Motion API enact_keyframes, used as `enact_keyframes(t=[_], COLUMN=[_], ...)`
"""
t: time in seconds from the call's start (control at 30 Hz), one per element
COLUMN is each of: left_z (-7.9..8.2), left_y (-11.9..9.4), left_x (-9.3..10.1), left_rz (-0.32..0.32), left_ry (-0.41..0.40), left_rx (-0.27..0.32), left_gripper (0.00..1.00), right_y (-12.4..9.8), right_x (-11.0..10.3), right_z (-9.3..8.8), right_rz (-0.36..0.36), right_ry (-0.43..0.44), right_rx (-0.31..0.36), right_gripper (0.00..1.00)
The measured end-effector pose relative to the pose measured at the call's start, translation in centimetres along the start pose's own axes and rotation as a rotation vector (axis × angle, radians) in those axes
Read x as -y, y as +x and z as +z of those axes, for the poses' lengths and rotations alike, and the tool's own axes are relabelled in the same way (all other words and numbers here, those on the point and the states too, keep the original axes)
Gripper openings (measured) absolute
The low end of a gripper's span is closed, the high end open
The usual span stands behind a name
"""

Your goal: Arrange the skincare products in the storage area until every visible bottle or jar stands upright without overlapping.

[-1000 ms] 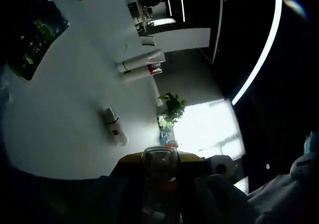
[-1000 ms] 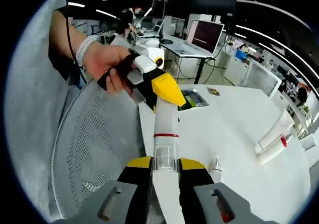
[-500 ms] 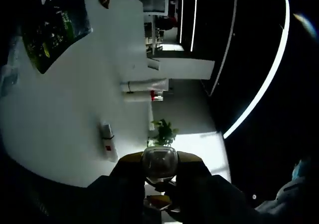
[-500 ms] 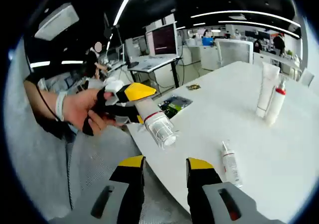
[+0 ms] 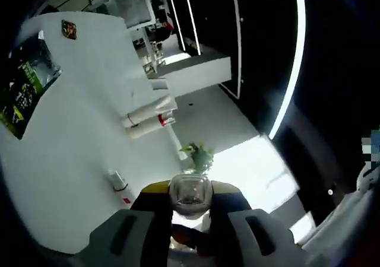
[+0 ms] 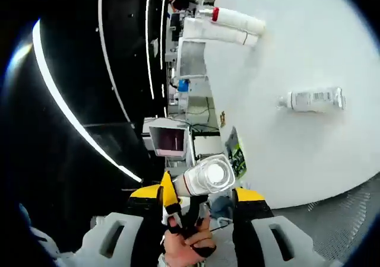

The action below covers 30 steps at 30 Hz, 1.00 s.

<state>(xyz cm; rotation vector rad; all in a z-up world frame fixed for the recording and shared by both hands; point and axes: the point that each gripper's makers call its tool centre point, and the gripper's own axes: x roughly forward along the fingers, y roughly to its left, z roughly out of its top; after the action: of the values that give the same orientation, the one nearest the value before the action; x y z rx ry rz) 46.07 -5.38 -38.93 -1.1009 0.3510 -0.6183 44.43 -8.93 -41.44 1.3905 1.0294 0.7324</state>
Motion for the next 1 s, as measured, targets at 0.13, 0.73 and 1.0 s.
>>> enact_keyframes(t=[0.13, 0.73, 1.0], left_z=[-1.6, -6.8, -6.7], left_y=[0.7, 0.3, -0.5], left_x=[0.9, 2.1, 3.0], left_rz=[-0.017, -0.043, -0.12], left_ry=[0.12, 0.186, -0.067], left_rx=[-0.066, -0.361, -0.334], left_gripper=[0.19, 0.21, 0.27], right_y=[0.2, -0.7, -1.3], right_x=[0.2, -1.1, -2.6], right_z=[0.2, 2.0, 0.6], right_rz=[0.014, 0.053, 0.092], right_ry=[0.084, -0.117, -0.35], right_rx=[0.006, 0.017, -0.131], right_gripper=[0.42, 0.2, 0.19])
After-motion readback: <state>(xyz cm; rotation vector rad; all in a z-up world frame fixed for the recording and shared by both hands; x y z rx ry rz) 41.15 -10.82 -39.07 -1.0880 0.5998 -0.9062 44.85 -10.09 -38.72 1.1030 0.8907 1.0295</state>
